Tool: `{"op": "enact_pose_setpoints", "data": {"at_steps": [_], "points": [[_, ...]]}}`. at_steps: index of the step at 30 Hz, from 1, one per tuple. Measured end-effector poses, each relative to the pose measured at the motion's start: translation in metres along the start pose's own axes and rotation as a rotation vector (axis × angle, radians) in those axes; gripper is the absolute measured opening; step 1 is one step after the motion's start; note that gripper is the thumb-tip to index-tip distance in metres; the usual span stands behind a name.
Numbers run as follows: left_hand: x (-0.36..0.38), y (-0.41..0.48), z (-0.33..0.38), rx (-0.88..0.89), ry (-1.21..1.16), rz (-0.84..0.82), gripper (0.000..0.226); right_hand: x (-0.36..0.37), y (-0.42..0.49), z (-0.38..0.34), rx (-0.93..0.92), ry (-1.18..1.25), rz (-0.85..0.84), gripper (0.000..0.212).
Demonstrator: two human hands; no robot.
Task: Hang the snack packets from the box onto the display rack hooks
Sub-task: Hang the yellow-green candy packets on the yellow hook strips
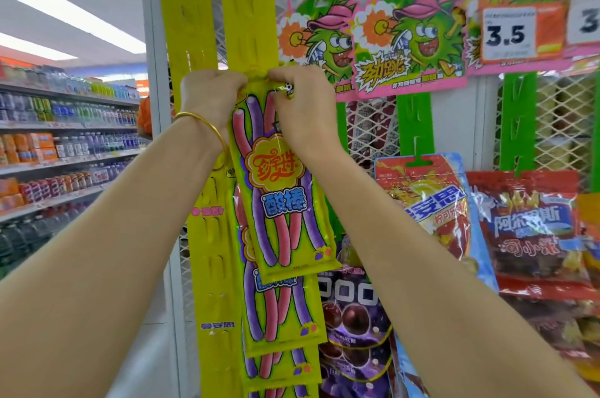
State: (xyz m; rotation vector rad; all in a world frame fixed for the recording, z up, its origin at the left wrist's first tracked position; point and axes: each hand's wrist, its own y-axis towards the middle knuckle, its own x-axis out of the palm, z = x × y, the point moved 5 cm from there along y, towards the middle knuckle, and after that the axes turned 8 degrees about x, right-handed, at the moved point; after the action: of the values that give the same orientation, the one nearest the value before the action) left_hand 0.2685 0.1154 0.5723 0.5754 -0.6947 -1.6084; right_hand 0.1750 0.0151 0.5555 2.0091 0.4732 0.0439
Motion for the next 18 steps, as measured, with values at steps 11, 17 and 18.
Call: {"op": "enact_pose_setpoints", "data": {"at_steps": [11,17,18], "points": [[-0.002,0.002,0.002,-0.023,0.056,0.016,0.028,0.008,-0.005,0.002,0.050,-0.001,-0.082,0.037],[-0.002,0.000,0.002,0.066,0.109,-0.014,0.024,0.009,-0.011,0.006,0.094,0.054,-0.108,0.037],[-0.002,-0.002,0.001,0.099,0.102,-0.004,0.017,0.009,-0.015,0.008,0.101,0.056,-0.115,0.036]]}}
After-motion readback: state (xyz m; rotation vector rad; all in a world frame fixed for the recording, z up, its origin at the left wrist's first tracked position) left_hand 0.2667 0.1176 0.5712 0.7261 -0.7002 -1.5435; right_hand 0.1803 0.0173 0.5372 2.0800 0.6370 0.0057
